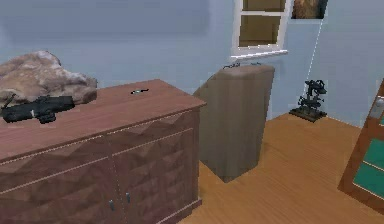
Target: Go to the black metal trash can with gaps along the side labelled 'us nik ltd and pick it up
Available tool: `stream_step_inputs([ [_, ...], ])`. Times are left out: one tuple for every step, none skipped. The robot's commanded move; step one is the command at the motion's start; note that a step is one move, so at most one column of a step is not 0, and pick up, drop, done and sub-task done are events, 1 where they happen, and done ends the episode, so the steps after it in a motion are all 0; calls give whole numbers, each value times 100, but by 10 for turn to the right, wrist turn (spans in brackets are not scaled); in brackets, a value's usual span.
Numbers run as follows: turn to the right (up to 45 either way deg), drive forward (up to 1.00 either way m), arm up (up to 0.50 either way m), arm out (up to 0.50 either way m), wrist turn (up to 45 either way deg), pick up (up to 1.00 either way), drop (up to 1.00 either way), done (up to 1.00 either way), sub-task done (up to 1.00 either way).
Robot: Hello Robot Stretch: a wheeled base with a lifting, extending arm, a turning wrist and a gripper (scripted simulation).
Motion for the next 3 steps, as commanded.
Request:
stream_step_inputs([
  [0, 0, -30, 0, 0, 0, 0, 0, 0],
  [0, 0, 0, 0, 0, 100, 0, 0, 0],
  [0, 0, 10, 0, 0, 0, 0, 0, 0],
])
